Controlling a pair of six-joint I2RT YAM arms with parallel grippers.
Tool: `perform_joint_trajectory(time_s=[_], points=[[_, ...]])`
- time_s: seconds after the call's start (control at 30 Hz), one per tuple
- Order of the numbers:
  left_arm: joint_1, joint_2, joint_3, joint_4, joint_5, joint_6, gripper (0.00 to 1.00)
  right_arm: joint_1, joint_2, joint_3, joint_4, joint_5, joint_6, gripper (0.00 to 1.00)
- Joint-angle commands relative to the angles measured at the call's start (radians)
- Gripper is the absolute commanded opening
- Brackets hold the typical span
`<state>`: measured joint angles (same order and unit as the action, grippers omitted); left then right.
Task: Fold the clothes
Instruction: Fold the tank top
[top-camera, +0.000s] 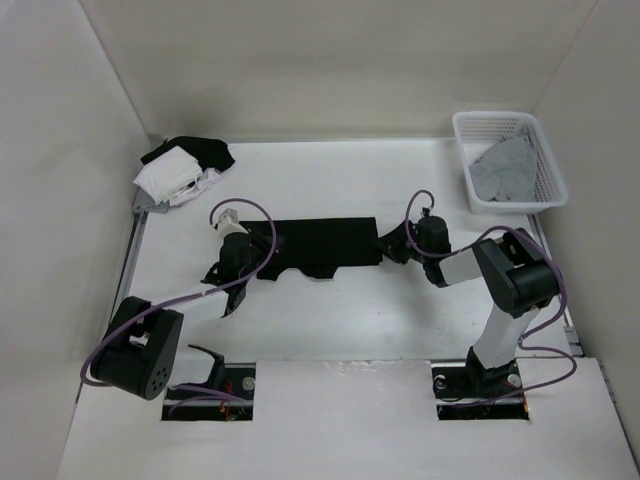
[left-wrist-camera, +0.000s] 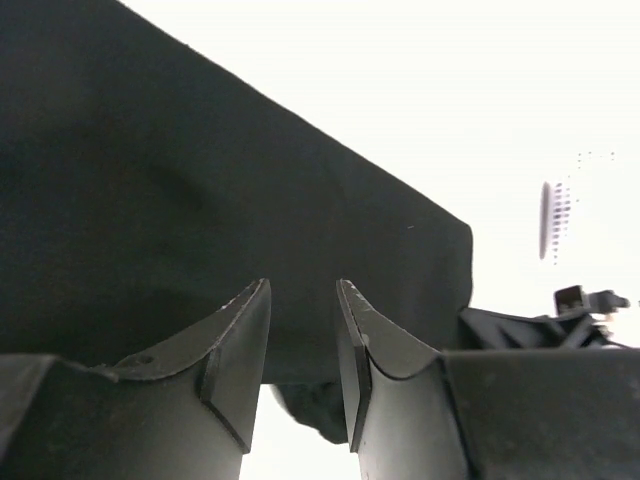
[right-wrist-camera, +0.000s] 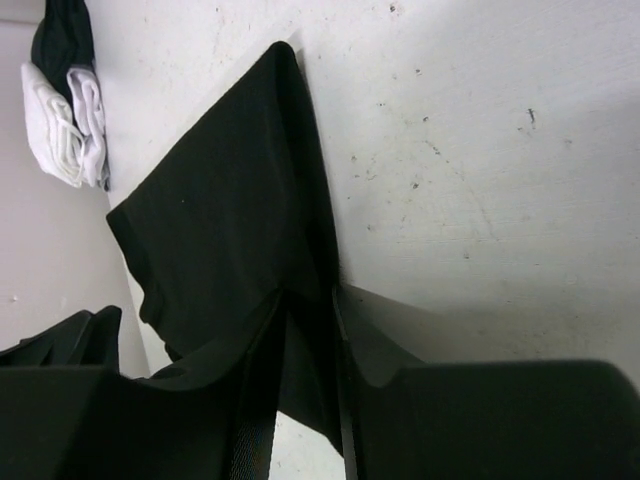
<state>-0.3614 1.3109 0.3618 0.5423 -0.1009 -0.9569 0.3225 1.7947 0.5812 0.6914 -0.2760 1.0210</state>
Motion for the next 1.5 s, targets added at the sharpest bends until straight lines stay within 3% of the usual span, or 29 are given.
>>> perform_joint_trajectory(time_s=[0.0,0.27,0.47,0.53,0.7,1.0,1.2,1.47], points=[[-0.006,-0.048,0.031,0.033,0.004,-0.009,0.31,0.01,0.037,-0.006,-0.006,0.011,0.022,0.29],[-0.011,-0.085,0.029,0.028,-0.002,-0.014,0.31,0.01,0.084,0.052,-0.03,-0.037,0.024,0.43],[-0.004,-0.099,0.032,0.027,0.0,-0.014,0.31,0.01,0.055,0.054,-0.041,-0.058,0.004,0.12],[-0.004,-0.108,0.034,0.025,-0.002,-0.014,0.31,0.003,0.005,0.028,-0.021,-0.045,0.008,0.06],[-0.032,-0.111,0.052,0.018,-0.003,-0.022,0.31,-0.018,-0.213,-0.044,-0.085,0.04,-0.013,0.03],[-0.067,-0.157,0.075,-0.028,-0.006,-0.008,0.35,-0.059,-0.598,-0.04,-0.487,0.178,-0.191,0.03],[-0.043,-0.22,0.023,-0.039,-0.006,-0.016,0.36,0.124,-0.64,0.173,-0.68,0.302,-0.272,0.03],[0.026,-0.34,-0.044,-0.082,0.02,-0.022,0.37,0.358,-0.384,0.518,-0.789,0.357,-0.285,0.04]])
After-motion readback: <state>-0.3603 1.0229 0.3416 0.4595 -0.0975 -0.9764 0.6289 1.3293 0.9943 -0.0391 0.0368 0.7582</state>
